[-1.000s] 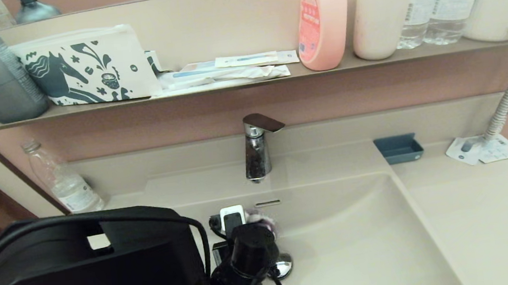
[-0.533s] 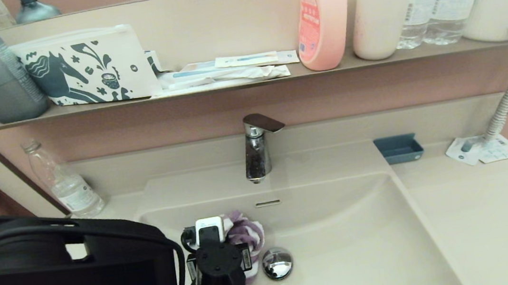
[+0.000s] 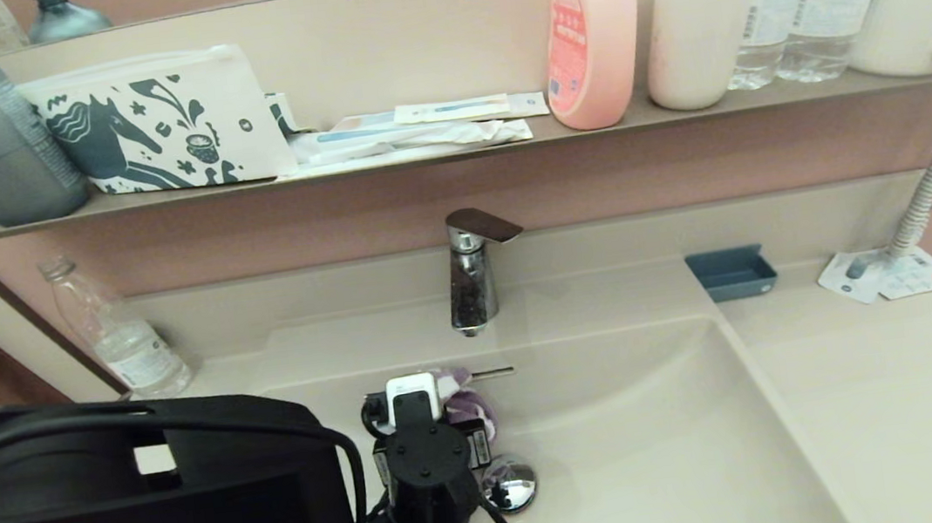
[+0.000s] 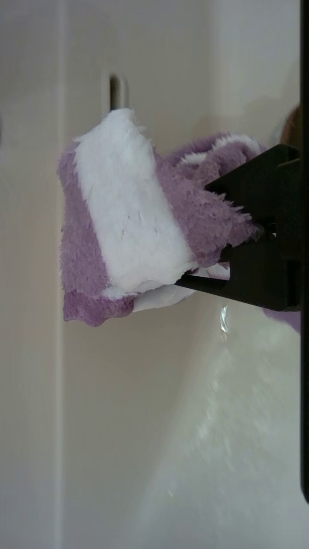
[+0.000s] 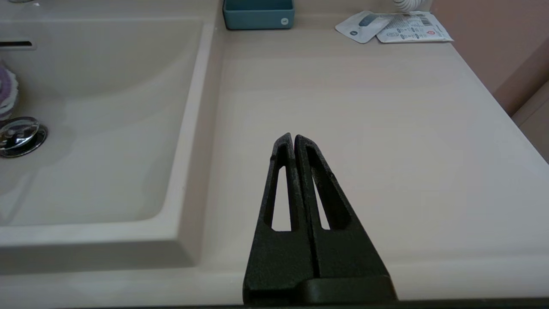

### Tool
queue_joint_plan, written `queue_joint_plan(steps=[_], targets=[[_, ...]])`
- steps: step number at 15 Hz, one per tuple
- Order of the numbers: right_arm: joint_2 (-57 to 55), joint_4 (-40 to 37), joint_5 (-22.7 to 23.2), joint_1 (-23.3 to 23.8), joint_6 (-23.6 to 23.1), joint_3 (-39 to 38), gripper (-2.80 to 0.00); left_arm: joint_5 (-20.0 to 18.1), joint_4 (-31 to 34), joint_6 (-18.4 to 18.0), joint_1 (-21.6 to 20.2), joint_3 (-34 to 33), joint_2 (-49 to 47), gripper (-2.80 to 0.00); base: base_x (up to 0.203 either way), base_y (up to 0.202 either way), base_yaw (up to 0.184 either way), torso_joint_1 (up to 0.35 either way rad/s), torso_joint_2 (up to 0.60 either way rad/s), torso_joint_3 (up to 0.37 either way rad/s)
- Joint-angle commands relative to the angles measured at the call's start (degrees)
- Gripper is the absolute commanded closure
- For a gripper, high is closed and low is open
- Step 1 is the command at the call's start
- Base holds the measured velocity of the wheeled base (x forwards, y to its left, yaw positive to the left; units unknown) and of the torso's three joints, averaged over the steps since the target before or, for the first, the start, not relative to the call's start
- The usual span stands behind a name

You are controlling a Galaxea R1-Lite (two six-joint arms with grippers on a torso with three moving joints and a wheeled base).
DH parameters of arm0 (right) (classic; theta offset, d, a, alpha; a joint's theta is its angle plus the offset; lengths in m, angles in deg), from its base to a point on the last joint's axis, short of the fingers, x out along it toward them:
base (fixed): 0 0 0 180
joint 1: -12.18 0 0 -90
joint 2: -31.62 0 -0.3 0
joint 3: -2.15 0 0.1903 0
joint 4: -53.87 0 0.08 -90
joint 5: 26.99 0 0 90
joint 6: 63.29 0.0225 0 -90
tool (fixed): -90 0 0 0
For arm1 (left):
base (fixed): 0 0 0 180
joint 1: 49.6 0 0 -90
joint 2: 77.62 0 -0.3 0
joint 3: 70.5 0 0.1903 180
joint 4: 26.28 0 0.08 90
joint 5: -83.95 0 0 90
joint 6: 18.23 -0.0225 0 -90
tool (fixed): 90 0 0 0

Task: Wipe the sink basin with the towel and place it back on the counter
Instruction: Wipe the sink

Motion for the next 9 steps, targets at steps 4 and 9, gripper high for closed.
queue_joint_plan(steps=[4, 9], targets=[[-0.02, 0.01, 0.02, -0.02, -0.02, 0.00, 0.00, 0.06, -0.13, -4.11, -2.03, 2.08, 0.21, 0.00, 0.000, 0.000, 0.000, 0.000, 0.00, 0.000], [-0.02, 0.01, 0.02, -0.02, -0.02, 0.00, 0.00, -5.77, -3.96, -3.52, -12.58, -9.46, 3.22, 0.00, 0.000, 0.000, 0.000, 0.000, 0.00, 0.000]])
